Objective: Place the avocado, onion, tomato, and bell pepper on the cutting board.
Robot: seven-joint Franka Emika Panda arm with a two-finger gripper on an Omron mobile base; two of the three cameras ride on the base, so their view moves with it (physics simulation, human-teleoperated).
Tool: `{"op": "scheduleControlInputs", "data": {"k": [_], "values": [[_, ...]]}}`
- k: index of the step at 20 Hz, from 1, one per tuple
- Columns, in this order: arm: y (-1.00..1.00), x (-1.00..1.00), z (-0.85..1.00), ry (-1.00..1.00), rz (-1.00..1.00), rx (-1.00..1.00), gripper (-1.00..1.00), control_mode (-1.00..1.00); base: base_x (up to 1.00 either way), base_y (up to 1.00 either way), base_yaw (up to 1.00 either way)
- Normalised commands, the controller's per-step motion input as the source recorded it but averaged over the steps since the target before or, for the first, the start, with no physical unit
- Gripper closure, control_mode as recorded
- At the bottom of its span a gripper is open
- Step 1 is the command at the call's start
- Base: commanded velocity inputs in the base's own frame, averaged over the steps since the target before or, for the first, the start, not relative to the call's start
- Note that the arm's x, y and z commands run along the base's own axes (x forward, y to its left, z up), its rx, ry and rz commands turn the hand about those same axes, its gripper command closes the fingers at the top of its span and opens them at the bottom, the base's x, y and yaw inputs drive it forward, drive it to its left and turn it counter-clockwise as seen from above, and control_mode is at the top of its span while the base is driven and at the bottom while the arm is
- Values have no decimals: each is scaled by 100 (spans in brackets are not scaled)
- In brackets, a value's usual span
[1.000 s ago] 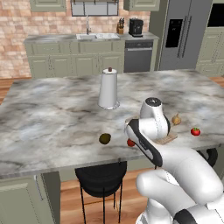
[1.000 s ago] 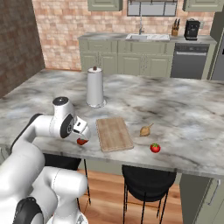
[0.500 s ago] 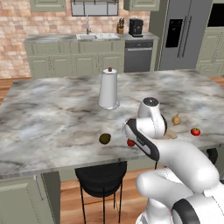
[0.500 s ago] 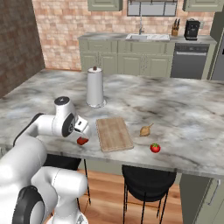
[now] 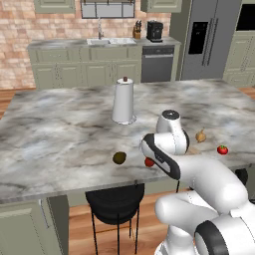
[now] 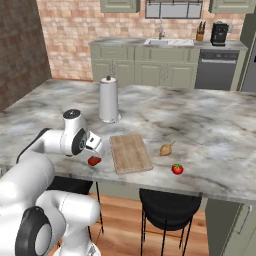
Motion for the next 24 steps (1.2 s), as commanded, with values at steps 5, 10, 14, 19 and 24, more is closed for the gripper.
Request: {"op": "scheduleControlInputs", "data": {"k": [5, 10, 14, 19, 24], "values": [[0, 0, -14, 0, 0, 0, -100, -100, 0, 0, 0], [0, 0, -9, 0, 0, 0, -100, -100, 0, 0, 0], [0, 0, -4, 0, 0, 0, -100, -100, 0, 0, 0], [3, 1, -2, 0, 0, 0, -100, -100, 0, 0, 0], [2, 3, -2, 0, 0, 0, -100, -100, 0, 0, 0]]}}
